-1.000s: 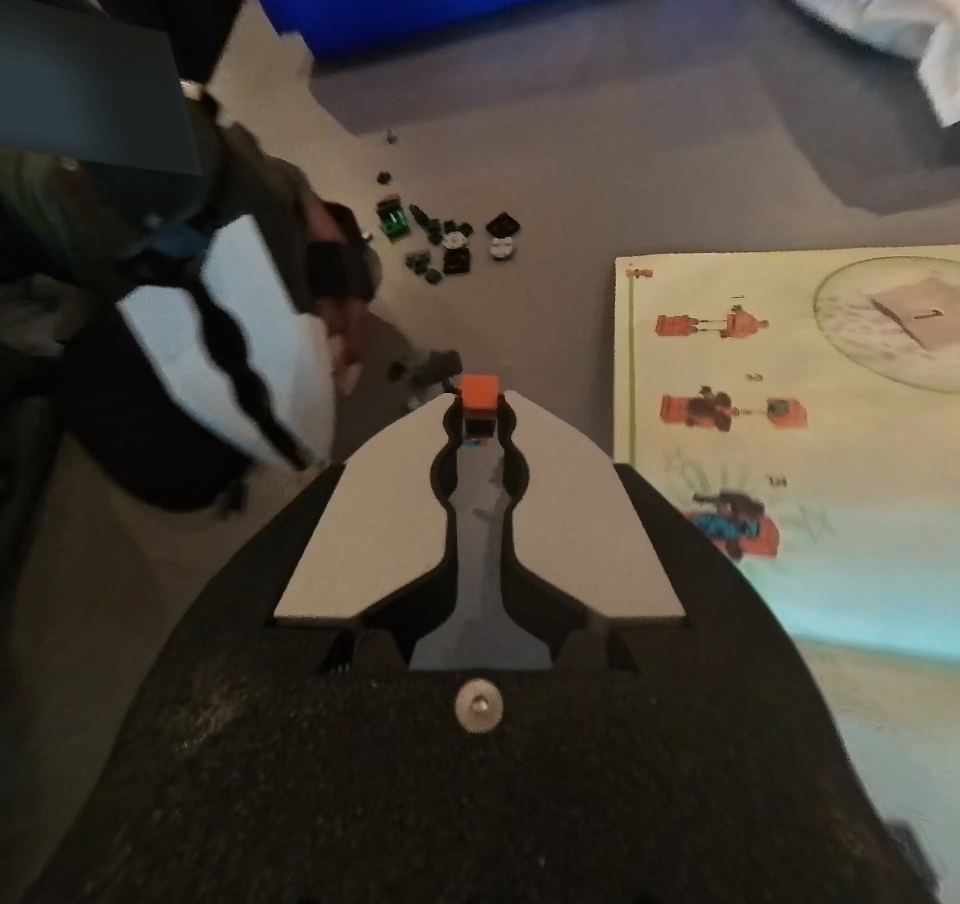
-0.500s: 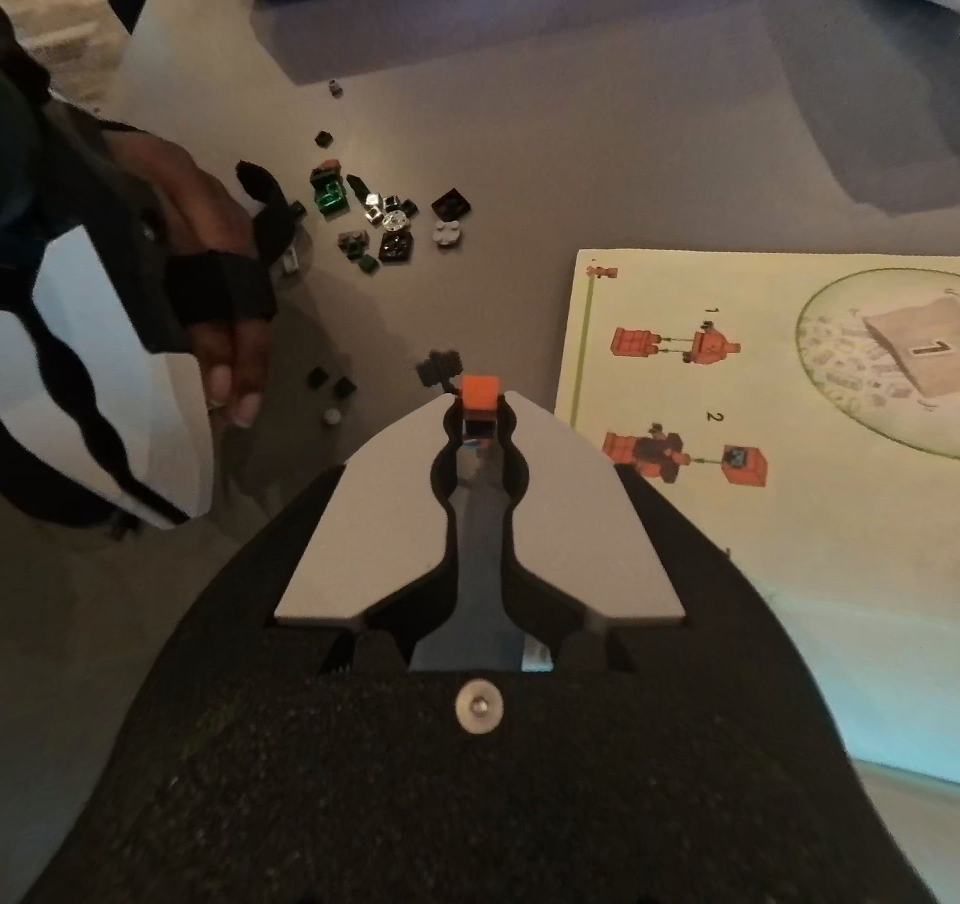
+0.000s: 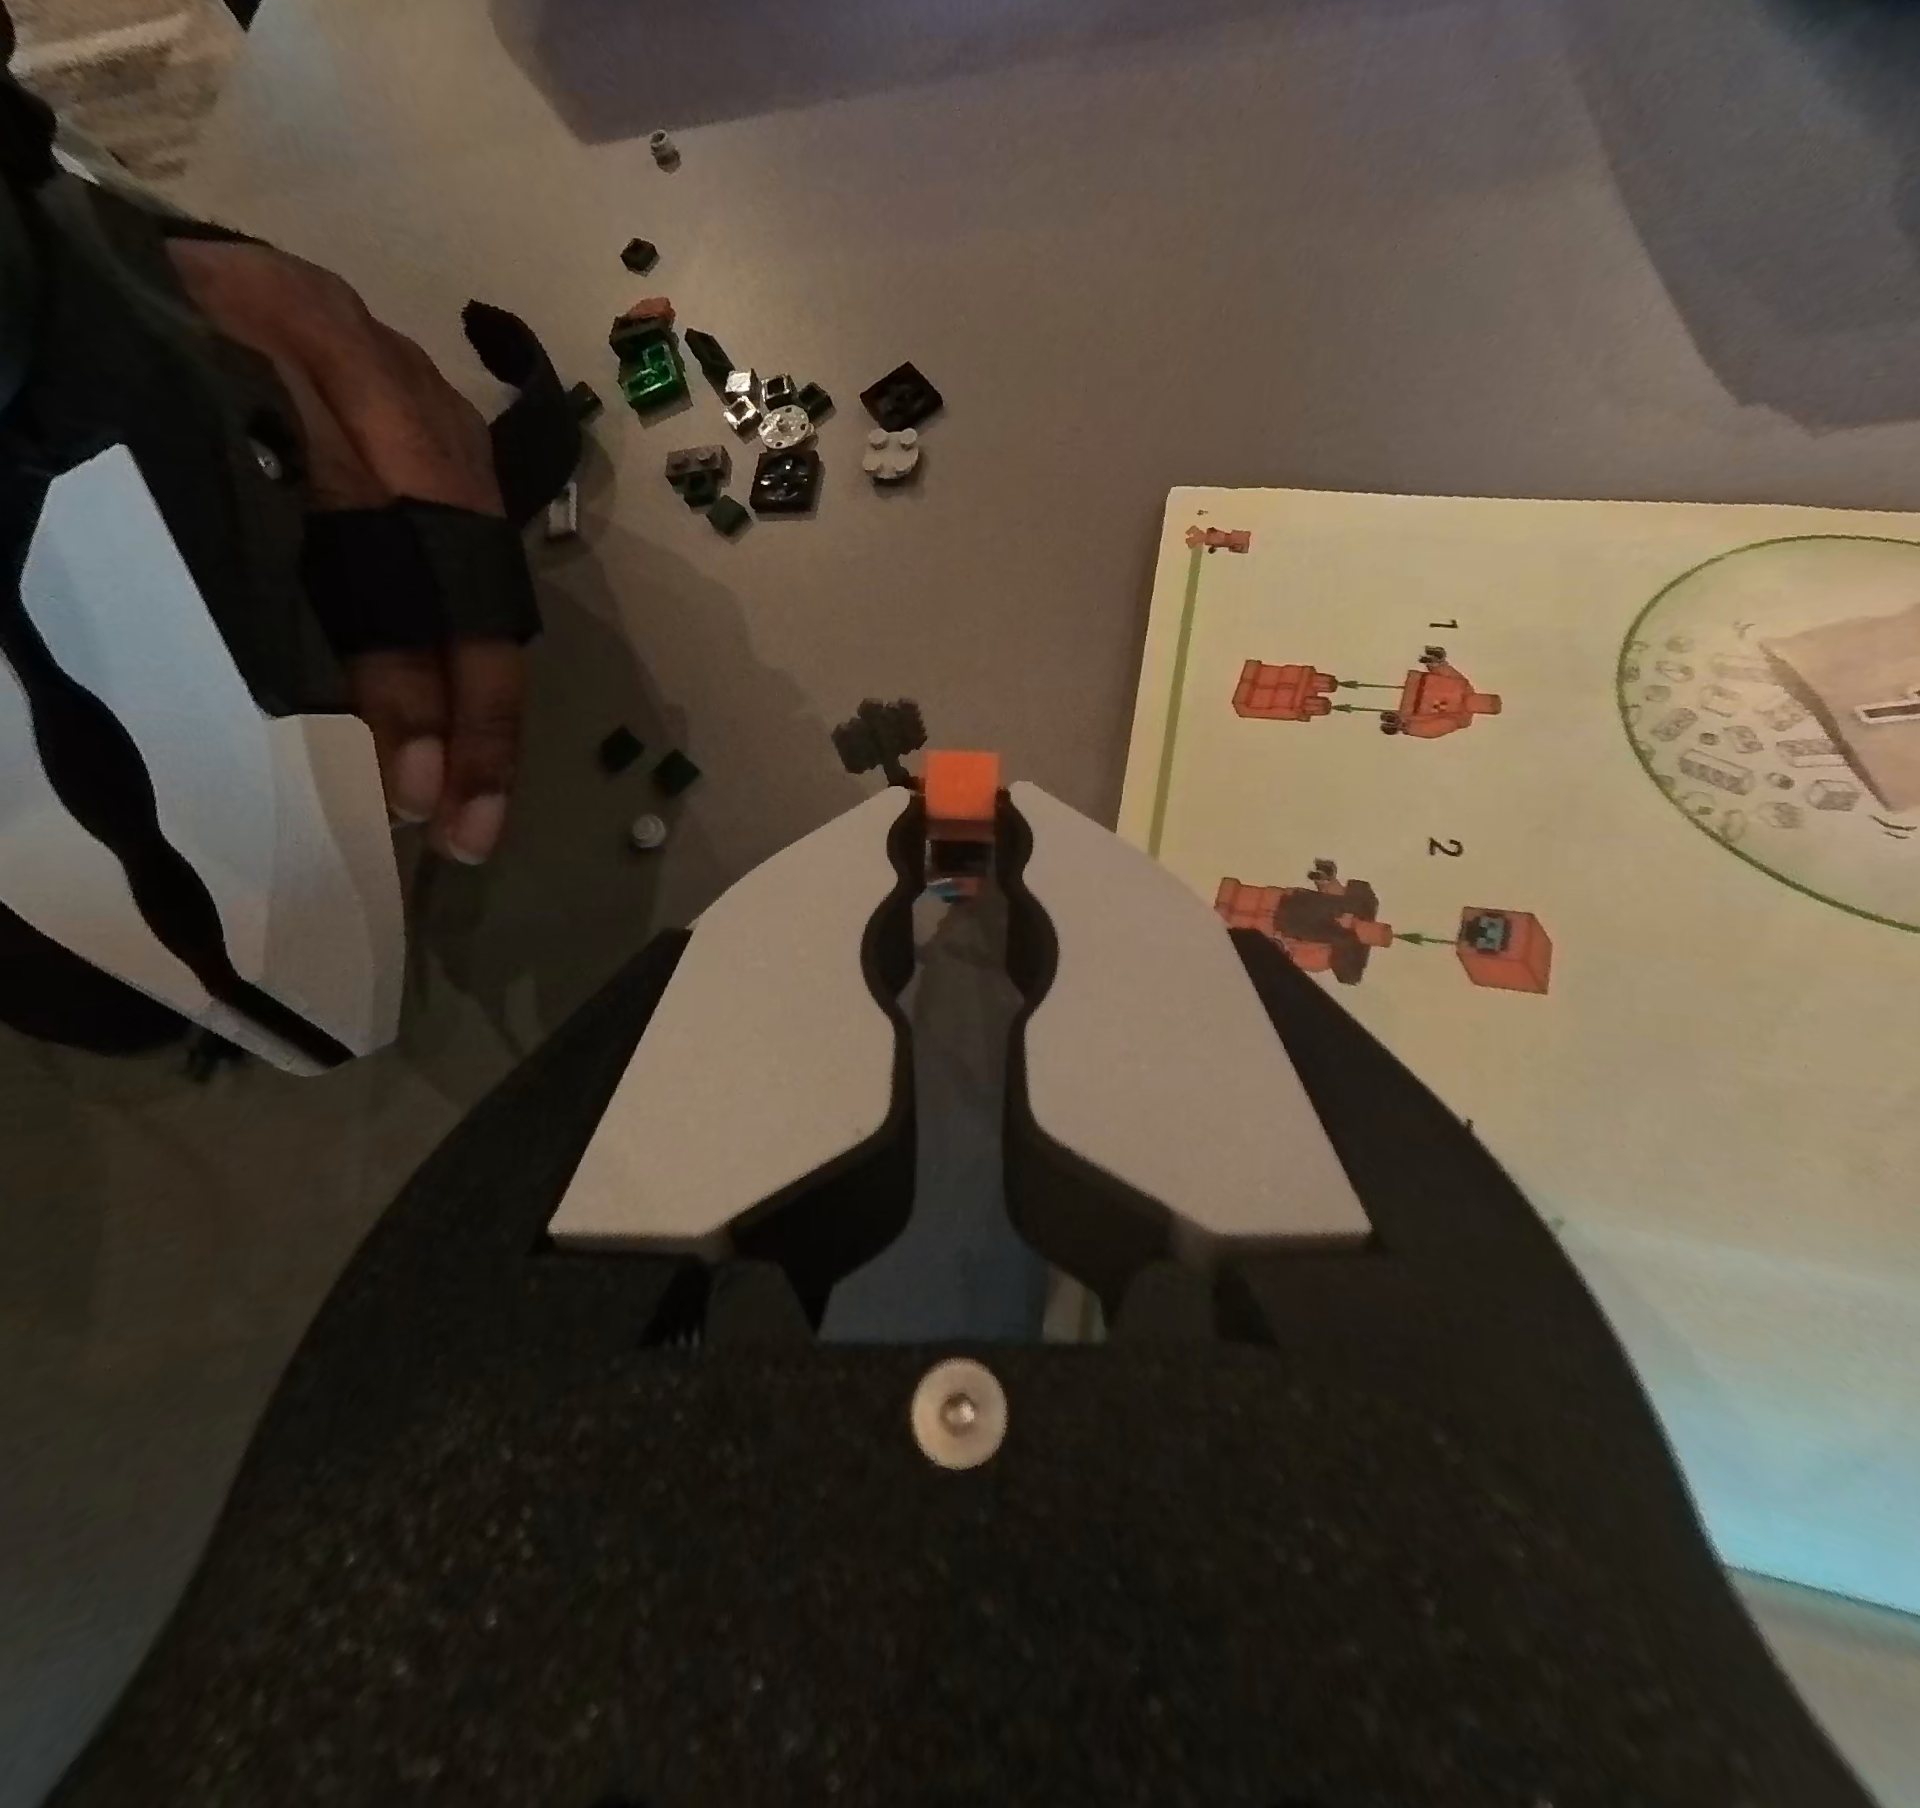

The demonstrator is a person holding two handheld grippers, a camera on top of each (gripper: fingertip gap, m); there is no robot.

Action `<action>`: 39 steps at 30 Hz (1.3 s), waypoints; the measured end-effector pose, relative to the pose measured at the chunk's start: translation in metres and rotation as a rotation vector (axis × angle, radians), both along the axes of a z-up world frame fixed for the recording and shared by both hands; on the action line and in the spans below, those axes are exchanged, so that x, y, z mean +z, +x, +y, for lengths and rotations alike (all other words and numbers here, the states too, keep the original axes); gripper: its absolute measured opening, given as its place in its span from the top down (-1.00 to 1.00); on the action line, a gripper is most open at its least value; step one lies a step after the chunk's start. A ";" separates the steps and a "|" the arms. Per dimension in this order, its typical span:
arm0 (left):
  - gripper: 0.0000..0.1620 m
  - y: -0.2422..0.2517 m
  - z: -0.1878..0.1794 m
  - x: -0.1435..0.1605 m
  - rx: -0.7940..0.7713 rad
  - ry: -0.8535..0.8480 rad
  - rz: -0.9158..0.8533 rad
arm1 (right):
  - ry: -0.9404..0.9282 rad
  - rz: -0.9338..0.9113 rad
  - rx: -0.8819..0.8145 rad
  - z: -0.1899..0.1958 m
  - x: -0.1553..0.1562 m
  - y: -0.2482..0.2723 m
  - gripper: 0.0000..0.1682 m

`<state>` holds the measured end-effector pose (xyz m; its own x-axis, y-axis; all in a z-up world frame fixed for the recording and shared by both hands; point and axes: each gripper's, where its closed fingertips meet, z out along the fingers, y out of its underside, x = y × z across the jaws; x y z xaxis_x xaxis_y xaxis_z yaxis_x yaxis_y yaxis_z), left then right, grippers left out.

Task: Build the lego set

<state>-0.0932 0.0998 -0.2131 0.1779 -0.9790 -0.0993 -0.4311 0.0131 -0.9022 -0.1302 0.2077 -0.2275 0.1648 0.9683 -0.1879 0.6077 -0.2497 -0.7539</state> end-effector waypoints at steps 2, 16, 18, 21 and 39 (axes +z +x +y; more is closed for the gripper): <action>0.94 0.000 0.000 -0.001 -0.001 0.002 0.007 | 0.001 0.002 0.001 0.000 0.000 0.000 0.86; 0.96 -0.003 0.009 -0.002 0.047 0.002 0.005 | 0.022 0.017 -0.005 -0.004 0.000 0.000 0.85; 0.96 -0.005 0.013 -0.001 0.061 -0.005 -0.003 | 0.029 0.012 -0.001 -0.005 -0.001 0.000 0.85; 0.96 -0.005 0.015 -0.002 0.069 -0.010 -0.004 | 0.041 0.014 0.002 -0.005 0.000 0.000 0.84; 0.80 -0.043 0.072 0.046 0.165 -0.046 -0.045 | 0.054 0.302 -0.284 -0.070 0.075 0.123 0.76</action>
<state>-0.1363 0.1721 -0.1672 0.3396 -0.9396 -0.0430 -0.3828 -0.0963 -0.9188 -0.0077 0.1378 -0.1527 0.3722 0.9020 -0.2186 0.2695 -0.3305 -0.9045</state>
